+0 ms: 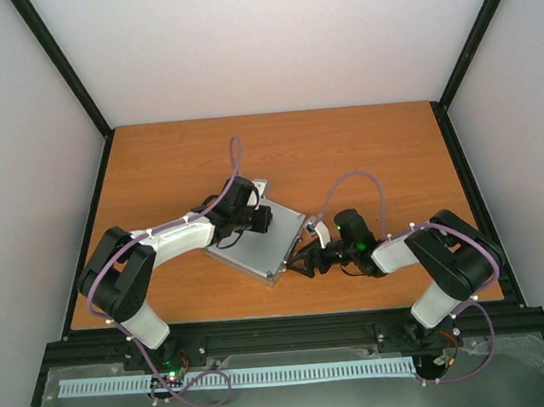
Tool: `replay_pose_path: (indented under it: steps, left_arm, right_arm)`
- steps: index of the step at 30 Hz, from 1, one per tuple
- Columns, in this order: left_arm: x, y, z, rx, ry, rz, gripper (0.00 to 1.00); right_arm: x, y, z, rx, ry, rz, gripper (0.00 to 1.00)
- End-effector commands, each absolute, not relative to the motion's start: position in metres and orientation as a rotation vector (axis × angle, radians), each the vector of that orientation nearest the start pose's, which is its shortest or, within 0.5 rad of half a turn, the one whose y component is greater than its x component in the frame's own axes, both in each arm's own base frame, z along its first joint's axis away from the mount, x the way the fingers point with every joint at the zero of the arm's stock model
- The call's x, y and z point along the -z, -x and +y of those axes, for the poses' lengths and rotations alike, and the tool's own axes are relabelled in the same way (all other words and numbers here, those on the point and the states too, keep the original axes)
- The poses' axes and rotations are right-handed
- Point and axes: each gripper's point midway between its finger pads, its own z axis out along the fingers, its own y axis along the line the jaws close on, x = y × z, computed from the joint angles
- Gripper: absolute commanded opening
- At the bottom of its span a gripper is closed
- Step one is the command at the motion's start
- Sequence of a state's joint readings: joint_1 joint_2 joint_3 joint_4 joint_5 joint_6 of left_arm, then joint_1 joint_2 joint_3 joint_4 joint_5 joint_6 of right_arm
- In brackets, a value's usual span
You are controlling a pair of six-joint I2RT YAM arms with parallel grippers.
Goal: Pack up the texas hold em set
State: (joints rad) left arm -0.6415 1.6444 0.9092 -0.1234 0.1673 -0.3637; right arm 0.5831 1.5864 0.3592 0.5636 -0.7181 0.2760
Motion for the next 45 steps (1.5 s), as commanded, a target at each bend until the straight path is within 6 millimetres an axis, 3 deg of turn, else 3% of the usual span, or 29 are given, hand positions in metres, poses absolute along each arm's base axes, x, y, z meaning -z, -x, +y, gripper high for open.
replay_pose_path:
  steps: [1, 19, 30, 37, 45]
  left_arm:
    - [0.010, -0.261, -0.227, 0.420, -0.438, 2.845, 0.01]
    - [0.022, -0.261, -0.226, 0.413, -0.420, 2.854, 0.01]
    - [0.027, -0.260, -0.227, 0.426, -0.424, 2.854, 0.01]
    - [0.031, -0.258, -0.227, 0.428, -0.425, 2.864, 0.01]
    - [0.035, -0.260, -0.230, 0.440, -0.428, 2.866, 0.01]
  right_arm:
    - [-0.039, -0.212, 0.278, -1.275, 0.790, 2.197, 0.89]
    - [-0.074, -0.193, 0.274, -1.360, 0.778, 2.199, 0.87]
    - [-0.064, -0.200, 0.282, -1.396, 0.764, 2.232, 0.86]
    - [-0.079, -0.210, 0.291, -1.430, 0.770, 2.196, 0.85]
    - [-0.091, -0.208, 0.289, -1.417, 0.777, 2.190, 0.85]
